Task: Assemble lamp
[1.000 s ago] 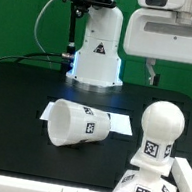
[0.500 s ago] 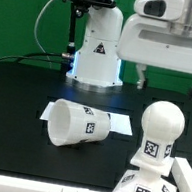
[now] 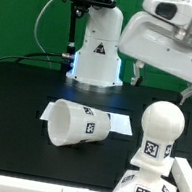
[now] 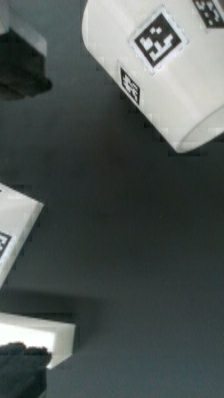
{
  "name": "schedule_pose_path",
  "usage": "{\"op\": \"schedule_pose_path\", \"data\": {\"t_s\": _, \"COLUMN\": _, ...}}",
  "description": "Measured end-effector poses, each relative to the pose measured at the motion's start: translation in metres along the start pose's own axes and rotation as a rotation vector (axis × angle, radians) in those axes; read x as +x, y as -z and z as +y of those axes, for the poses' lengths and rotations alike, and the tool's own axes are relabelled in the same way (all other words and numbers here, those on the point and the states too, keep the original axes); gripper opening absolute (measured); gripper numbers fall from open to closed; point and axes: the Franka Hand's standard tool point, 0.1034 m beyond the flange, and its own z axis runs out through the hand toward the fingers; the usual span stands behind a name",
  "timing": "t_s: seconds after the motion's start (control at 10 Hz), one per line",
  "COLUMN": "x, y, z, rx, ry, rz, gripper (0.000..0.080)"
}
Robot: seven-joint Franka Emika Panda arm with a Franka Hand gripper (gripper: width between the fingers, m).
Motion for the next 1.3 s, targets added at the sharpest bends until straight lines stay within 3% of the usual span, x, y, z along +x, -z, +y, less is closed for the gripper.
{"op": "schedule_pose_path", "data": {"t_s": 0.1, "x": -0.002, "y": -0.001, "z": -0.006, "rx": -0.039, "ry": 0.008, "rz": -0.005, "gripper": 0.0698}}
{"op": "schedule_pose_path", "data": {"t_s": 0.2, "x": -0.008, "y": -0.005, "z": -0.008, "rx": -0.104, "ry": 0.024, "rz": -0.004, "gripper": 0.0698}}
{"op": "schedule_pose_path", "data": {"t_s": 0.3, "x": -0.025, "y": -0.019, "z": -0.008, "rx": -0.208, "ry": 0.088, "rz": -0.013, "gripper": 0.0698}}
{"op": "schedule_pose_path", "data": {"t_s": 0.4, "x": -0.036, "y": -0.028, "z": -0.006, "rx": -0.239, "ry": 0.123, "rz": -0.022, "gripper": 0.0699}}
{"op": "schedule_pose_path", "data": {"t_s": 0.6, "x": -0.045, "y": -0.039, "z": 0.014, "rx": -0.361, "ry": 0.215, "rz": -0.029, "gripper": 0.0698}}
{"op": "schedule_pose_path", "data": {"t_s": 0.8, "x": -0.043, "y": -0.037, "z": 0.025, "rx": -0.424, "ry": 0.234, "rz": -0.031, "gripper": 0.0698}}
{"op": "schedule_pose_path", "data": {"t_s": 0.9, "x": -0.046, "y": -0.040, "z": 0.017, "rx": -0.440, "ry": 0.245, "rz": -0.030, "gripper": 0.0699}}
{"op": "schedule_pose_path", "data": {"t_s": 1.2, "x": -0.049, "y": -0.046, "z": 0.013, "rx": -0.441, "ry": 0.261, "rz": -0.028, "gripper": 0.0699}}
{"op": "schedule_pose_path", "data": {"t_s": 1.3, "x": -0.058, "y": -0.064, "z": 0.016, "rx": -0.455, "ry": 0.309, "rz": -0.019, "gripper": 0.0698}}
